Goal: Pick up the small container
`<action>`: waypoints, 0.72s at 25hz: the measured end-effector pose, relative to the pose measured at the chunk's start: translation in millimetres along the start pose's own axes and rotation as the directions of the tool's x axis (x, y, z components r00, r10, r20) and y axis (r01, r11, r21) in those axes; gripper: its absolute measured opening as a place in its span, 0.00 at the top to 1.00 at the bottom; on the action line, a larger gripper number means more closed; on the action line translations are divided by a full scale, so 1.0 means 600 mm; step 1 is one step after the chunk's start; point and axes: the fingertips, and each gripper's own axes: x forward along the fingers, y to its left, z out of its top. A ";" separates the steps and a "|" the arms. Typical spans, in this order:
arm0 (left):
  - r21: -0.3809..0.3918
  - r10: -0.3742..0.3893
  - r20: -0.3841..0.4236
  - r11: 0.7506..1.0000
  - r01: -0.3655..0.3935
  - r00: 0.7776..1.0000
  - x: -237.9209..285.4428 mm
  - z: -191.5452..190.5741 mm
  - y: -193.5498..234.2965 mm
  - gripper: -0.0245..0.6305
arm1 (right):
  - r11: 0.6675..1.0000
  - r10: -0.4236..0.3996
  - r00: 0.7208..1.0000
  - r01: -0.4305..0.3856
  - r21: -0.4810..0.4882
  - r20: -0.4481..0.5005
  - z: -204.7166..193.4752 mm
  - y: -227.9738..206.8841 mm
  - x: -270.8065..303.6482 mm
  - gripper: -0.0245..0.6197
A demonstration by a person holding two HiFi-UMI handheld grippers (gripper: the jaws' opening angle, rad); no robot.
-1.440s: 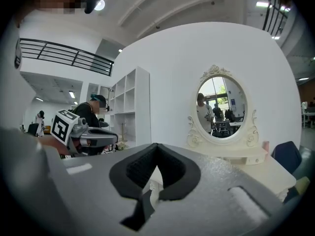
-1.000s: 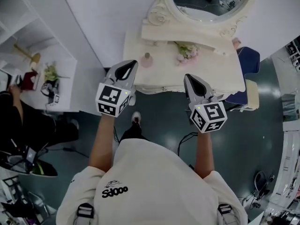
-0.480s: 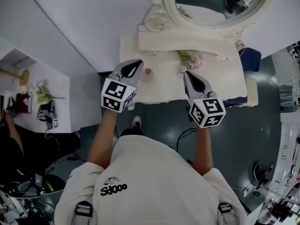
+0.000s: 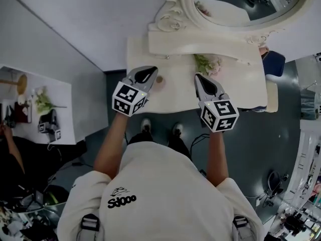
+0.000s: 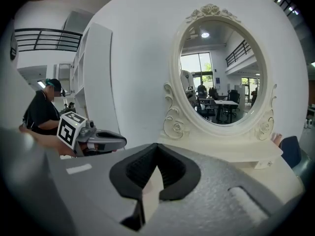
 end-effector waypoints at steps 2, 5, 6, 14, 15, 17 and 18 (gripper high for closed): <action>0.011 -0.014 -0.053 1.000 0.015 0.999 0.012 -0.028 -0.009 0.87 | 1.000 0.015 1.000 -0.015 0.003 -0.022 -0.012 -0.007 0.006 0.96; 0.037 -0.029 -0.114 0.999 0.034 0.993 0.026 -0.068 -0.025 0.81 | 0.999 0.044 0.997 -0.044 0.009 -0.058 -0.033 -0.011 0.015 0.96; 0.036 -0.028 -0.127 0.999 0.033 0.992 0.030 -0.081 -0.027 0.80 | 0.999 0.053 0.996 -0.052 0.013 -0.069 -0.041 -0.012 0.018 0.96; 0.007 0.005 -0.238 1.000 -0.003 0.971 0.064 -0.181 -0.019 0.66 | 0.995 0.103 0.988 -0.101 0.028 -0.114 -0.087 -0.017 0.024 0.96; 0.020 0.013 -0.248 1.000 -0.008 0.969 0.067 -0.189 -0.017 0.65 | 0.994 0.105 0.987 -0.102 0.027 -0.121 -0.092 -0.018 0.024 0.96; 0.043 0.030 -0.254 0.999 -0.020 0.967 0.074 -0.201 -0.013 0.64 | 0.994 0.106 0.986 -0.104 0.021 -0.128 -0.100 -0.021 0.022 0.96; 0.047 0.037 -0.255 0.999 -0.026 0.966 0.077 -0.205 -0.011 0.64 | 0.994 0.106 0.986 -0.104 0.018 -0.131 -0.103 -0.022 0.020 0.96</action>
